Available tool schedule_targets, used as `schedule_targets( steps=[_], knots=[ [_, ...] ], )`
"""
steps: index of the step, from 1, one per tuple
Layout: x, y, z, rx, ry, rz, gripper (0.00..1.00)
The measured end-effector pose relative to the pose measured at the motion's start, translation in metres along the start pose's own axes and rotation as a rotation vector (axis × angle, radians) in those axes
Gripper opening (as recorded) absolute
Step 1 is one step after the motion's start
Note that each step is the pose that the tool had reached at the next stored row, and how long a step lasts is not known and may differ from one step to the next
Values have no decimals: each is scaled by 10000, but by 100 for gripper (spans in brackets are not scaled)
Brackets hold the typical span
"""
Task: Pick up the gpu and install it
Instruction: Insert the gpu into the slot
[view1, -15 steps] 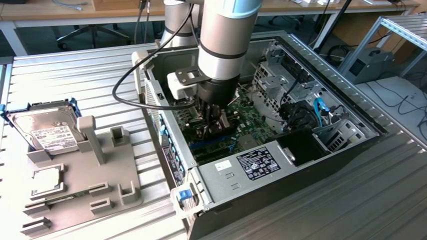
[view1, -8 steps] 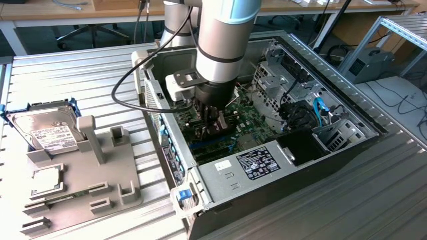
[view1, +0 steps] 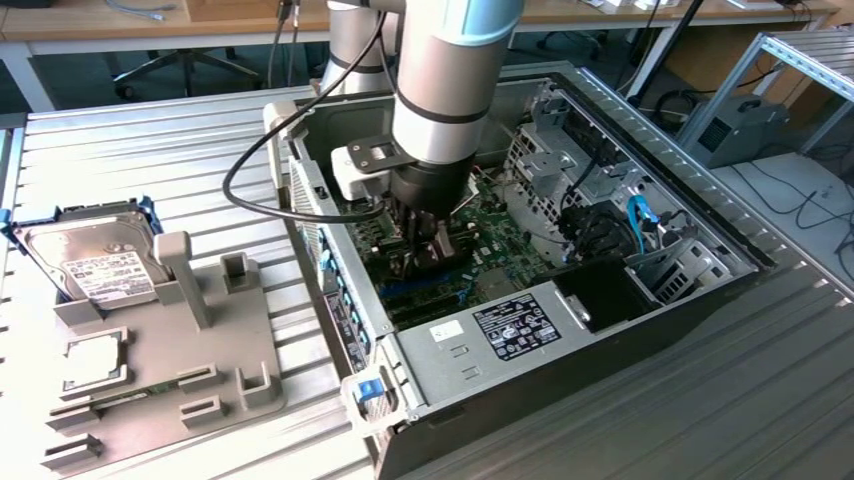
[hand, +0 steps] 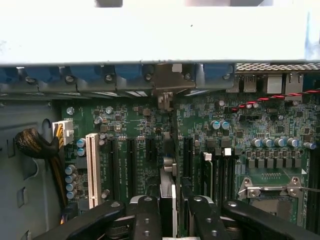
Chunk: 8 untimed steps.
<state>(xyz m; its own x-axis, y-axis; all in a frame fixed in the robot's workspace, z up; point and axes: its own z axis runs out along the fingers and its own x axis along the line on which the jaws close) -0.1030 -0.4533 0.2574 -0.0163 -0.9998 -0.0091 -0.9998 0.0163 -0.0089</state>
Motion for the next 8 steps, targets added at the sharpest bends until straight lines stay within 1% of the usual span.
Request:
schedule_targets(
  steps=[2, 8],
  knots=[
    [0, -2, 10, 7, -12, 78, 27],
    [2, -4, 11, -4, -3, 123, 27]
  ],
)
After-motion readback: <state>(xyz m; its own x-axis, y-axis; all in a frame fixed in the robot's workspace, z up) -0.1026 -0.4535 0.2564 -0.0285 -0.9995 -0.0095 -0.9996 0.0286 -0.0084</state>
